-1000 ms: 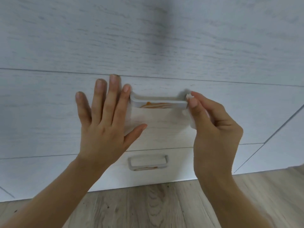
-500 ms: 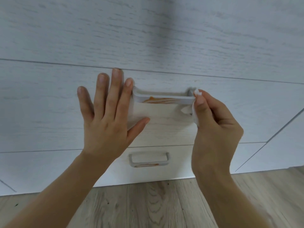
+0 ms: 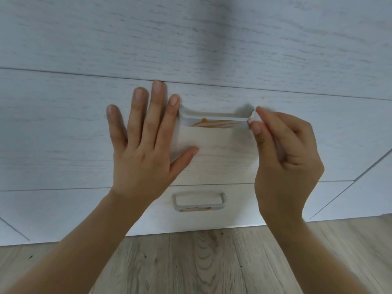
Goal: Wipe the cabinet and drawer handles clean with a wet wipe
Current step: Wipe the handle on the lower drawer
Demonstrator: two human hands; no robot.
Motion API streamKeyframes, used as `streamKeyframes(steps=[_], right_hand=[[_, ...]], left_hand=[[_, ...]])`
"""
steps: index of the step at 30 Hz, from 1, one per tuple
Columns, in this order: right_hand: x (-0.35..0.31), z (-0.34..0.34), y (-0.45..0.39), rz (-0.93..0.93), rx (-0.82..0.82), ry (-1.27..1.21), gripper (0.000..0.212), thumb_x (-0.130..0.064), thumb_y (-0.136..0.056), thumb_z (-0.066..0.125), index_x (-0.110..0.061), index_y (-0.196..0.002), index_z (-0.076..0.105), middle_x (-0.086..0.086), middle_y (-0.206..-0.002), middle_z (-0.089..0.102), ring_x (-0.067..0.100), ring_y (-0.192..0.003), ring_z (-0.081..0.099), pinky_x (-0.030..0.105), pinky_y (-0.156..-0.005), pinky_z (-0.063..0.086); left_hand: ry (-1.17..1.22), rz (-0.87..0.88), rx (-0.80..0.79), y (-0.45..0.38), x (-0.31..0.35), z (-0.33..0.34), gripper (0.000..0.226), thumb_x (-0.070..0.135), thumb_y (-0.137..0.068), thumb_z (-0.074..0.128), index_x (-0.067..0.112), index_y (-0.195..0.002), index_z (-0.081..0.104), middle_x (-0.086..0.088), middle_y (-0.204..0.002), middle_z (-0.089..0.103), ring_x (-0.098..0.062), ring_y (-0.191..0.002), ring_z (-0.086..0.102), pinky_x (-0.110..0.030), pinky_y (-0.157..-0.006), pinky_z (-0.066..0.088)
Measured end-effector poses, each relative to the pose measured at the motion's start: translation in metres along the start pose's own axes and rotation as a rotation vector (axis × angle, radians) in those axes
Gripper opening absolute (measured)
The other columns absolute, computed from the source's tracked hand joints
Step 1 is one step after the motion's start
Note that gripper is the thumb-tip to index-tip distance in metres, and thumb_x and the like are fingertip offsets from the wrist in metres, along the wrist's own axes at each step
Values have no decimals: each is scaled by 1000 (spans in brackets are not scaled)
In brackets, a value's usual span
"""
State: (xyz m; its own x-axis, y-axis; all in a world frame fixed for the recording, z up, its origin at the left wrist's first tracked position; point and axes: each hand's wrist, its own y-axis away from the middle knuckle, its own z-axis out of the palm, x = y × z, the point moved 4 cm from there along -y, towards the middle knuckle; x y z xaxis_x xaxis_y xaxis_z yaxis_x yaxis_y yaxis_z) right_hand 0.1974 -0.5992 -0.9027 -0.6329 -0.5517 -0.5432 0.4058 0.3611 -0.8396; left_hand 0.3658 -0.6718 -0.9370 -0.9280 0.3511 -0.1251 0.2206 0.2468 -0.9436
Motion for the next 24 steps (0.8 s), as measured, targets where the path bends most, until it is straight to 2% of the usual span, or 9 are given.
streamKeyframes(steps=[4,7,9,13,18,21,24], right_hand=[[-4,-7,0,-169,-28,90,23,-4,-88,65,-5,-111,61,-5,-92,56,-9,-87,52,7,-76,41],[-9,-12,-1,-279,-18,108,20,-4,-87,67,-8,-106,63,-4,-90,59,-8,-86,53,6,-76,40],[-8,-12,-4,-274,-43,114,18,-4,-86,68,-10,-103,64,-1,-90,61,-7,-88,54,7,-78,41],[-3,-8,-8,-241,-45,155,16,-5,-86,69,-6,-102,68,3,-89,51,5,-76,51,8,-72,40],[-7,0,-8,-315,-83,141,12,0,-86,67,0,-98,71,2,-89,51,5,-77,51,9,-71,43],[-4,-6,-10,-297,-79,141,13,-5,-86,69,-7,-99,71,-3,-90,54,17,-80,58,19,-70,47],[-7,-4,-10,-422,-95,171,9,-5,-86,69,-7,-93,73,-6,-88,54,24,-77,59,38,-66,49]], left_hand=[[-9,-3,1,1,0,1,80,60,-95,41,6,-149,17,-16,-151,15,-18,-145,-12,-49,-116,-4],[-25,1,8,1,0,1,81,60,-94,42,6,-149,17,-16,-151,16,-19,-145,-11,-49,-116,-4],[-22,9,8,0,-1,1,80,59,-94,41,6,-149,17,-16,-151,16,-19,-145,-11,-49,-116,-4],[-26,9,10,1,-1,2,80,59,-95,41,5,-149,17,-17,-150,16,-19,-145,-12,-49,-116,-4],[-35,1,8,1,0,2,79,60,-95,40,6,-148,17,-16,-150,17,-18,-145,-13,-49,-115,-5],[-32,1,5,1,0,3,80,60,-95,40,6,-148,16,-16,-150,16,-19,-145,-13,-49,-115,-5],[-50,-1,14,0,-1,3,81,60,-94,40,5,-148,16,-17,-150,17,-19,-145,-13,-50,-115,-5]])
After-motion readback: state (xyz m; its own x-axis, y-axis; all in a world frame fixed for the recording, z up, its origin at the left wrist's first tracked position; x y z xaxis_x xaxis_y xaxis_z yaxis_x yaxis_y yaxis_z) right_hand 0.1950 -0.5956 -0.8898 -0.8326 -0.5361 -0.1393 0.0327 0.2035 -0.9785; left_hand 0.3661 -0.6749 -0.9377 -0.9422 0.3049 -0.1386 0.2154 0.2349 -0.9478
